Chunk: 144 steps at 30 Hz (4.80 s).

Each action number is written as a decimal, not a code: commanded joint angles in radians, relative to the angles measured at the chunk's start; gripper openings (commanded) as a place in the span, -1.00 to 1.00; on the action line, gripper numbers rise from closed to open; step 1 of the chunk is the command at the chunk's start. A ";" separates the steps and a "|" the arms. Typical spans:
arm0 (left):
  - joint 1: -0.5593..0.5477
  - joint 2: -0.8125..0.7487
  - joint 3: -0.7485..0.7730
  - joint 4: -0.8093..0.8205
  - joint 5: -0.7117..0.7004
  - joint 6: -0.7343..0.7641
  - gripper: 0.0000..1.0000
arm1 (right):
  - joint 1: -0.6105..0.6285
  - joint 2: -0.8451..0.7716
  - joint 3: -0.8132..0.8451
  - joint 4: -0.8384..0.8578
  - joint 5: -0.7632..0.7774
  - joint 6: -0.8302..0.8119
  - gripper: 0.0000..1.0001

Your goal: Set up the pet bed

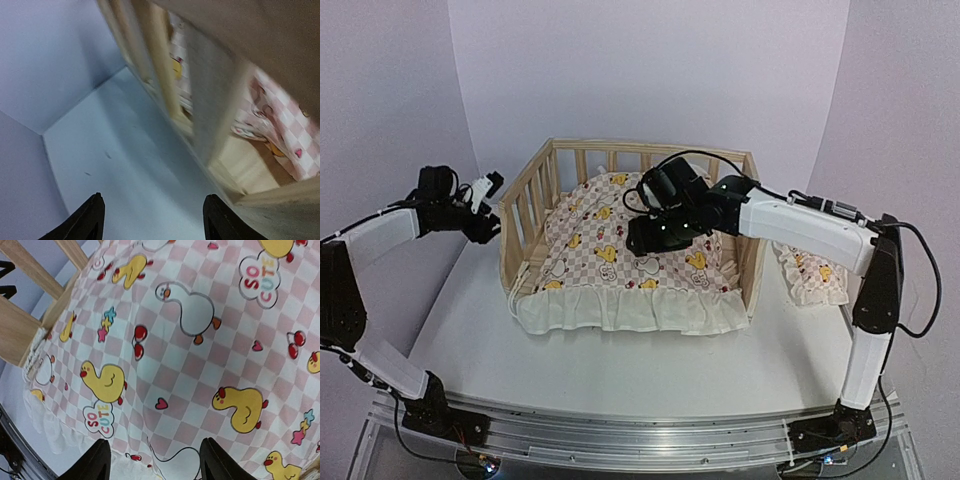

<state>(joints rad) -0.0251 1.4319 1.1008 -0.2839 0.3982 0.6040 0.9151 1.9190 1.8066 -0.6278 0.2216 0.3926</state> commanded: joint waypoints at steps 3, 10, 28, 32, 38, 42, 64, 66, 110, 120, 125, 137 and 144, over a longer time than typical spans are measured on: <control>-0.002 -0.032 -0.074 0.186 0.236 0.014 0.34 | 0.047 -0.011 -0.058 0.041 -0.072 -0.055 0.25; -0.057 -0.055 -0.117 0.192 0.384 0.068 0.29 | 0.048 -0.046 -0.114 0.071 -0.170 -0.087 0.25; -0.266 -0.294 -0.255 0.072 0.353 0.020 0.29 | 0.246 -0.064 -0.220 0.286 -0.327 -0.506 0.10; -0.244 -0.329 -0.264 0.060 0.323 -0.008 0.29 | 0.266 -0.104 -0.317 0.349 -0.245 -0.366 -0.12; -0.234 -0.416 -0.338 0.114 0.265 -0.106 0.31 | 0.317 -0.091 -0.425 0.567 -0.260 -0.245 -0.23; -0.235 -0.459 -0.358 0.126 0.234 -0.155 0.31 | 0.349 -0.039 -0.426 0.590 -0.189 -0.229 -0.33; -0.233 -0.692 -0.456 0.157 0.080 -0.331 0.47 | 0.510 0.093 -0.476 0.737 0.234 -0.243 -0.30; -0.233 -0.704 -0.450 0.140 0.080 -0.323 0.48 | 0.510 0.117 -0.459 0.737 0.230 -0.251 -0.32; -0.233 -0.501 -0.362 0.218 0.168 -0.261 0.42 | 0.165 -0.202 -0.485 0.509 0.009 -0.163 -1.00; -0.233 -0.472 -0.373 0.254 0.187 -0.258 0.42 | 0.086 -0.371 -0.583 0.203 0.376 0.031 -0.26; -0.233 -0.476 -0.385 0.265 0.195 -0.250 0.42 | 0.083 -0.422 -0.527 0.043 0.440 0.103 -0.19; -0.233 -0.498 -0.385 0.262 0.182 -0.264 0.42 | 0.284 -0.129 -0.069 0.003 0.078 -0.036 -0.35; -0.233 -0.500 -0.402 0.280 0.181 -0.269 0.42 | 0.308 -0.023 -0.028 -0.075 0.194 0.059 -0.59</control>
<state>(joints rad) -0.2642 0.9501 0.6993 -0.0425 0.5732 0.3405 1.2522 1.8553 1.7444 -0.6116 0.3383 0.3793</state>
